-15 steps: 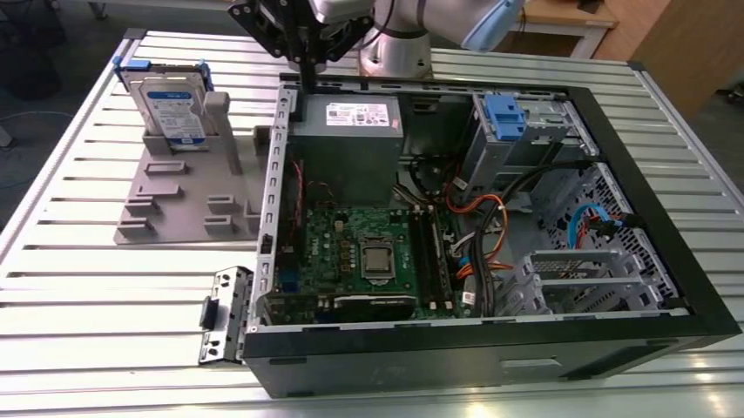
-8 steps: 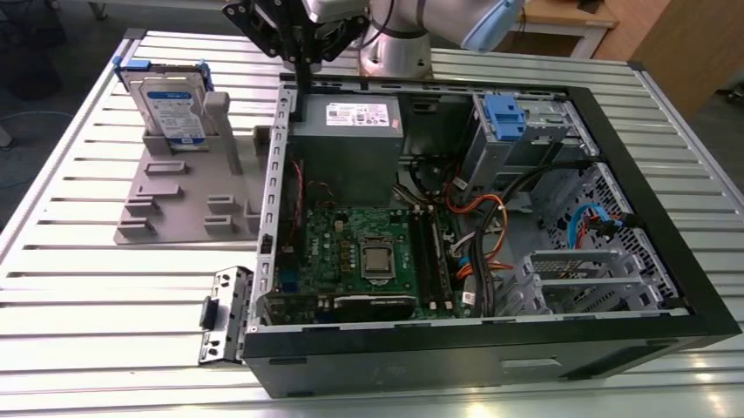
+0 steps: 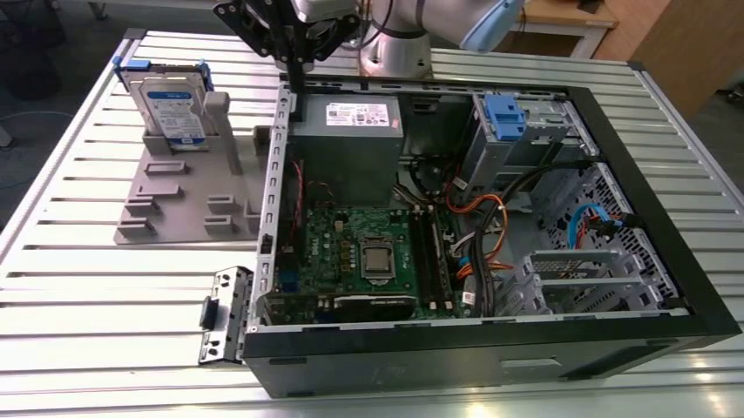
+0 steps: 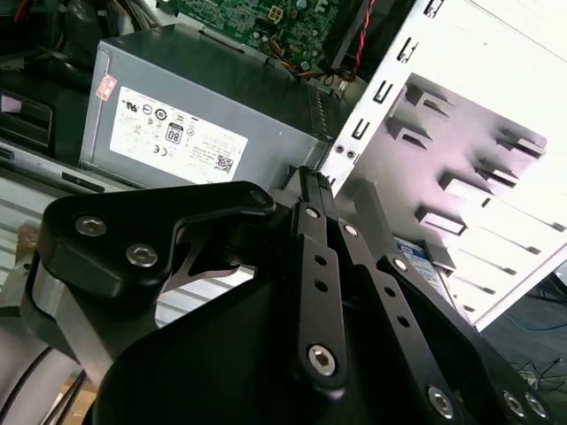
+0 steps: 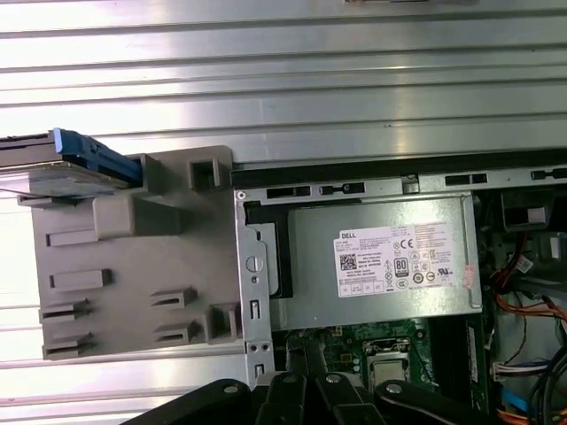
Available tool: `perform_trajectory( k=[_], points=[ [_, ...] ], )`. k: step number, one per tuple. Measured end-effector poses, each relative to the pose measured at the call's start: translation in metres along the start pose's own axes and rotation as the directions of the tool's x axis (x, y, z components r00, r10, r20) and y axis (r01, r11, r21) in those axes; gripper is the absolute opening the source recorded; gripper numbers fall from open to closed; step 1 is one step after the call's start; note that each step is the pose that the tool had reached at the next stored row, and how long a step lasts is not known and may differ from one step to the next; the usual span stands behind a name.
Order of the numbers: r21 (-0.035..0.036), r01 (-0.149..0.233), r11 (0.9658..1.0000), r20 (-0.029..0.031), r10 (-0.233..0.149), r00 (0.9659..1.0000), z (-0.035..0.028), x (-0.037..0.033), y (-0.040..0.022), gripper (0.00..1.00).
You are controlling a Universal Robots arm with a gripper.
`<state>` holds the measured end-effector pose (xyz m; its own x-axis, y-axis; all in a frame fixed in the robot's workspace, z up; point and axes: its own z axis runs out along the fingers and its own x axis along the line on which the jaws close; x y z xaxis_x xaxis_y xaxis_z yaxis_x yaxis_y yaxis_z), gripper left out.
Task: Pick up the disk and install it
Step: 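Reach for the disk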
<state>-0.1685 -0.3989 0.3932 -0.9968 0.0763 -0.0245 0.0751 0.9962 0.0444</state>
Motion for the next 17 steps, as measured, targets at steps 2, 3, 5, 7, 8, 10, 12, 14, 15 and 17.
perform_trajectory(
  k=[2,3,5,7,8,10,12,14,15,17],
  points=[
    [0.0000,0.000,1.0000,0.0000,0.000,1.0000,-0.0001,0.0027,-0.0002,0.10],
    [0.0000,0.000,1.0000,0.0000,0.000,1.0000,-0.0001,0.0044,-0.0003,0.10],
    [0.0001,0.000,1.0000,0.0000,0.000,1.0000,-0.0002,0.0081,-0.0006,0.10],
    [0.0001,0.000,1.0000,0.0000,0.000,1.0000,-0.0002,0.0117,-0.0009,0.10],
    [0.0001,0.000,1.0000,0.0000,0.000,1.0000,-0.0003,0.0134,-0.0010,0.10],
    [0.0000,0.000,1.0000,0.0000,0.000,1.0000,-0.0002,0.0170,-0.0013,0.10],
    [0.0000,0.000,1.0000,0.0000,0.000,1.0000,-0.0002,0.0207,-0.0016,0.10],
    [0.0000,0.000,1.0000,0.0000,0.000,1.0000,-0.0002,0.0247,-0.0019,0.10],
    [0.0000,0.000,1.0000,0.0000,0.000,1.0000,-0.0002,0.0265,-0.0020,0.10],
    [0.0000,0.000,1.0000,0.0000,0.000,1.0000,-0.0002,0.0299,-0.0023,0.10]
  ],
)
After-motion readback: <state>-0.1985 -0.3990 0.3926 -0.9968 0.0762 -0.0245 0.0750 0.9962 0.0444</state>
